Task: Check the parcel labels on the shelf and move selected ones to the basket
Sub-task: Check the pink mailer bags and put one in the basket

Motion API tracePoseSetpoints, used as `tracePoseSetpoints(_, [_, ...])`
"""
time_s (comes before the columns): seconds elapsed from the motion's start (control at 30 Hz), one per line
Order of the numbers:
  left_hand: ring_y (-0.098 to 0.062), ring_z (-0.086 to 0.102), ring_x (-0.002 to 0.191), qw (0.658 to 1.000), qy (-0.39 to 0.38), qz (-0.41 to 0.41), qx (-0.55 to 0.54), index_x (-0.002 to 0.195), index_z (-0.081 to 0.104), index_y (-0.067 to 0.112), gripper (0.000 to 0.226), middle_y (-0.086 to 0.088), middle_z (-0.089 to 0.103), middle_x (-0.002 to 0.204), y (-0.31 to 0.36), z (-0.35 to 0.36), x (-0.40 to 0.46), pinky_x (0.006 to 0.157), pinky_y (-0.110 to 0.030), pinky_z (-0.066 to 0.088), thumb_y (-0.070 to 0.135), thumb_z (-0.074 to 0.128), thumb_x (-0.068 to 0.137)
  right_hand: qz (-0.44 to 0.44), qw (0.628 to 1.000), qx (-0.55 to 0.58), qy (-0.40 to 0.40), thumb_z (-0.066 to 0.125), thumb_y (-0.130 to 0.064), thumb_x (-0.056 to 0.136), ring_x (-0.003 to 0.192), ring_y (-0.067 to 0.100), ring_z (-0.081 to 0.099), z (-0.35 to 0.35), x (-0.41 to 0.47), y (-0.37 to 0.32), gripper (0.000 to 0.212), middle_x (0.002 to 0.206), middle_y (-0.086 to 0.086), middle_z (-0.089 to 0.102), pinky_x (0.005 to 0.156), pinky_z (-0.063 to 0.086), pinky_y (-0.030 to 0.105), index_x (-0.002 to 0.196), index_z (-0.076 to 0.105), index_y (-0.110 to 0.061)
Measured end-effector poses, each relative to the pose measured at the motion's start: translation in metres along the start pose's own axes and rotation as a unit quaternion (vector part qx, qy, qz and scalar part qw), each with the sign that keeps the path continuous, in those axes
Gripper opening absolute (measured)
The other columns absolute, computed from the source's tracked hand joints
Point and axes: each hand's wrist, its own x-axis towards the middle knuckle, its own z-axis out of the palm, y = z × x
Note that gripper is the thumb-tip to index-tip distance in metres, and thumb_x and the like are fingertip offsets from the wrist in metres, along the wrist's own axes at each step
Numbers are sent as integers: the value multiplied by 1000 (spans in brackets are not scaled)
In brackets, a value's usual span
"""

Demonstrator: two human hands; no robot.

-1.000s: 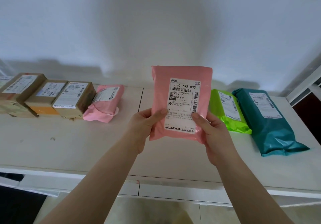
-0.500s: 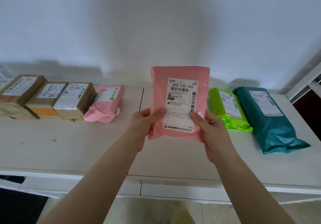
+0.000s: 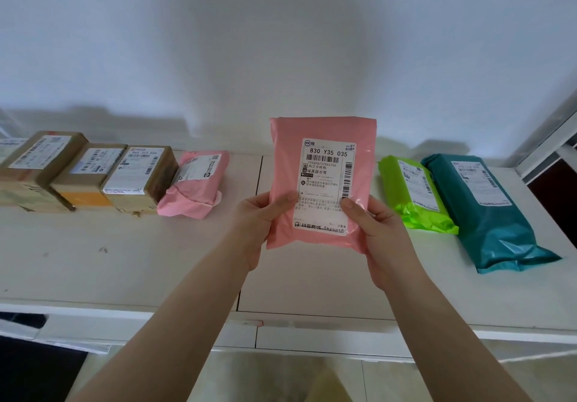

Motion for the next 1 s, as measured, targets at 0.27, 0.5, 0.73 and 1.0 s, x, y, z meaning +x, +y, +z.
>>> tracePoseSetpoints(0.27, [-24, 70, 86, 1000, -18, -2, 0, 97, 74, 10, 18, -10, 76, 100, 4, -8, -8, 83, -36, 56, 19, 72, 82, 1, 1000, 0, 11, 67, -11, 87, 108, 26, 71, 8, -9, 3, 31, 113, 9, 75, 97, 54, 45, 117, 72, -9])
tracePoseSetpoints(0.5, [-33, 62, 92, 999, -32, -13, 15, 87, 78, 13, 33, -16, 75, 98, -1, -12, -11, 84, -45, 42, 33, 81, 61, -4, 999, -8, 48, 65, -10, 89, 105, 24, 72, 11, -26, 12, 29, 112, 8, 76, 86, 58, 35, 118, 72, -10])
tracePoseSetpoints(0.73, [-24, 73, 77, 995, -86, -29, 37, 102, 73, 7, 31, -12, 77, 94, -24, 1, -15, 62, -28, 58, 21, 76, 75, 3, 993, -8, 122, 64, -9, 92, 108, 24, 71, -7, -59, 21, 31, 116, 9, 74, 91, 58, 38, 122, 69, -7])
tracePoseSetpoints(1.0, [-14, 72, 64, 985, -153, -45, 72, 97, 73, 10, 15, -3, 77, 81, -58, 61, -46, 51, -19, 51, 14, 72, 83, -6, 977, 15, 211, 64, -8, 92, 104, 28, 72, -64, -120, 17, 26, 111, 11, 76, 92, 56, 46, 116, 71, -6])
